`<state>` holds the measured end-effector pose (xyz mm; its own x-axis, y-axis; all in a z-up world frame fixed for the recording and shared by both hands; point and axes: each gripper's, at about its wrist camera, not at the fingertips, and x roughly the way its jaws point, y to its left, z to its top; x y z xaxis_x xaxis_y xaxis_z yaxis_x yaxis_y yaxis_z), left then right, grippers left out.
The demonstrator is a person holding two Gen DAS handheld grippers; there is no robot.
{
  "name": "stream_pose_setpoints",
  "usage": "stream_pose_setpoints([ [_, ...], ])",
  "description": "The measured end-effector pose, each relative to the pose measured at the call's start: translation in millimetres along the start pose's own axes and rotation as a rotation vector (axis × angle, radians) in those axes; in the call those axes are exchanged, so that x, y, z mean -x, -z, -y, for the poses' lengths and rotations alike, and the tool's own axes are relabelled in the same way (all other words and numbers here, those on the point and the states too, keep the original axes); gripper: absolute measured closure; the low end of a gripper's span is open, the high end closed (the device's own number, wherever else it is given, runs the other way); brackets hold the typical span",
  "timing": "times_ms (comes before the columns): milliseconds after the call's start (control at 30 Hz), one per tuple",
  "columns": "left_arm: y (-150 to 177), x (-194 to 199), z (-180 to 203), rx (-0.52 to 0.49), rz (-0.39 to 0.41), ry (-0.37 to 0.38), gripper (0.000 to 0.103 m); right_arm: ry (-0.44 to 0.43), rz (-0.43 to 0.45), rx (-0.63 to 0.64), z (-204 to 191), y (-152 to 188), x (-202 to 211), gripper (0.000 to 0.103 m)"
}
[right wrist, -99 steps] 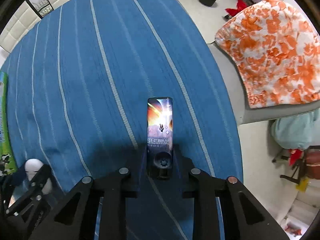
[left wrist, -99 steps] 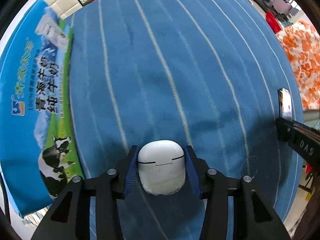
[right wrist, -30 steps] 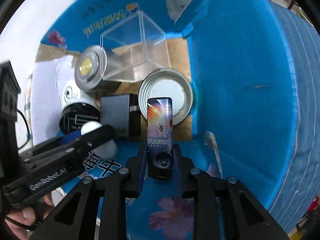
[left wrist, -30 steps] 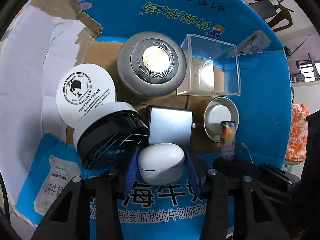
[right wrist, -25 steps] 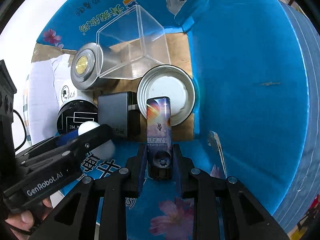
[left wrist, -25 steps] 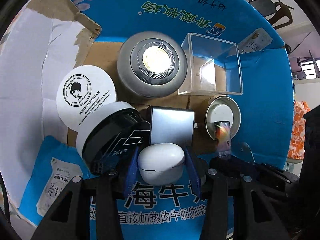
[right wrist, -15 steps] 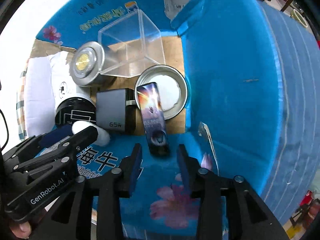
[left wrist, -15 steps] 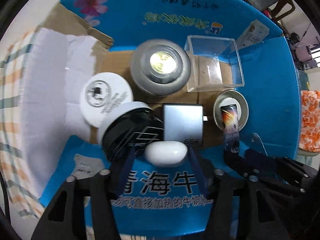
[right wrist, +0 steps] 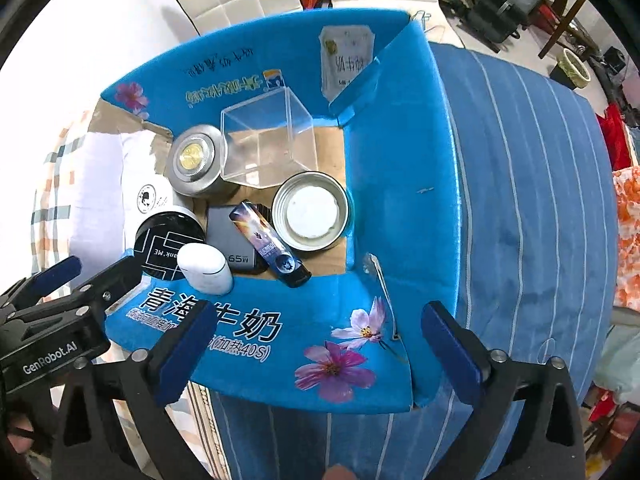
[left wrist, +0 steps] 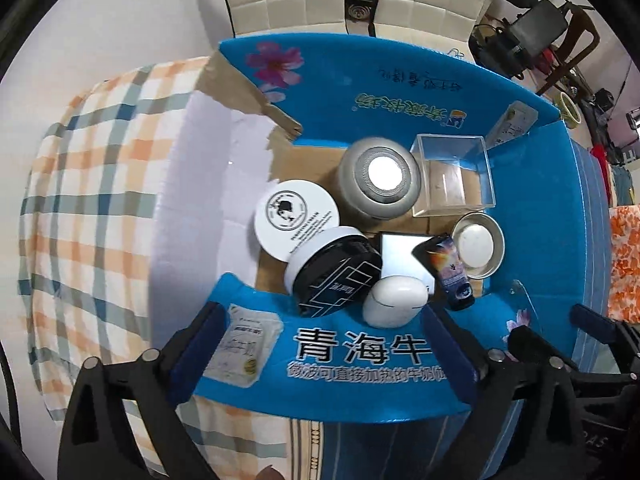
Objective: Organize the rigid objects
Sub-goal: 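Lower the earbud case and phone into the blue box and open both tools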
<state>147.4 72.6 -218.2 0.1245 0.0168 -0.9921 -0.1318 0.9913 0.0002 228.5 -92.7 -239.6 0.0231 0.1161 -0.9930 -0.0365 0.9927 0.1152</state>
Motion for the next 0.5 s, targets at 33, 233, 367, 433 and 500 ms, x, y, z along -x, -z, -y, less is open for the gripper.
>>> stream_pose_setpoints([
  [33, 1, 2, 0, -0.001, 0.009, -0.009, 0.000, 0.005, 0.005, 0.000, 0, 1, 1, 0.000],
  [233, 6, 18, -2, -0.007, 0.048, -0.031, 0.000, 0.011, 0.025, -0.013, 5, 11, 15, 0.000],
  [367, 18, 51, 1, -0.014, 0.099, -0.046, 0.000, 0.001, 0.052, -0.013, 3, 25, 44, 0.000],
  [433, 27, 77, 2, -0.008, 0.143, -0.040, 0.000, -0.014, 0.082, -0.010, 3, 35, 68, 0.000],
  [500, 35, 100, 4, -0.008, 0.180, -0.027, 0.000, -0.032, 0.114, -0.007, 3, 47, 95, 0.000],
])
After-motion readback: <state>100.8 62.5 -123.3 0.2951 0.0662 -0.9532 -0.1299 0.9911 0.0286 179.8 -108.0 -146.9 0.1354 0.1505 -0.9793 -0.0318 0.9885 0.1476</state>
